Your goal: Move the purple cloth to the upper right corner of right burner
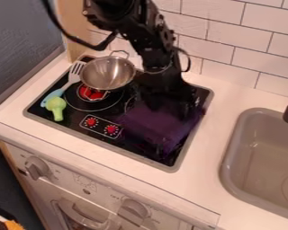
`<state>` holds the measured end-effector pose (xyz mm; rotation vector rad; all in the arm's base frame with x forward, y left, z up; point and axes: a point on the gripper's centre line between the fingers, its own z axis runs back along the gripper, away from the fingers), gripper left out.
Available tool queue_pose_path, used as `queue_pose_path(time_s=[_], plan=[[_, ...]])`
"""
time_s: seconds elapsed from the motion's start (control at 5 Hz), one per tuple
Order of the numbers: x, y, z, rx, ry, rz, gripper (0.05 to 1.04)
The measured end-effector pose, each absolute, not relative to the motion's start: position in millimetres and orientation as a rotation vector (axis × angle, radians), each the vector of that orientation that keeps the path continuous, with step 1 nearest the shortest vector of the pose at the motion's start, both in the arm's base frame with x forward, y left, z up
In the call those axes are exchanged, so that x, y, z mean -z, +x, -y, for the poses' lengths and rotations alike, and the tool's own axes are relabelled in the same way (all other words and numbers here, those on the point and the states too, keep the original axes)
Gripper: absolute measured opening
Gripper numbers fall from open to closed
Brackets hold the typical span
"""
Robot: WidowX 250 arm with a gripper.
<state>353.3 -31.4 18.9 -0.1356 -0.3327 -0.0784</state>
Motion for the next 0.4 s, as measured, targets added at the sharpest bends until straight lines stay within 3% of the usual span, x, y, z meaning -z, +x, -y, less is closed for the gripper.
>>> queue_pose_path(time_s=[0.4], plan=[[-17.1, 414.6, 39.6, 0.112, -0.168, 0.361, 1.001]])
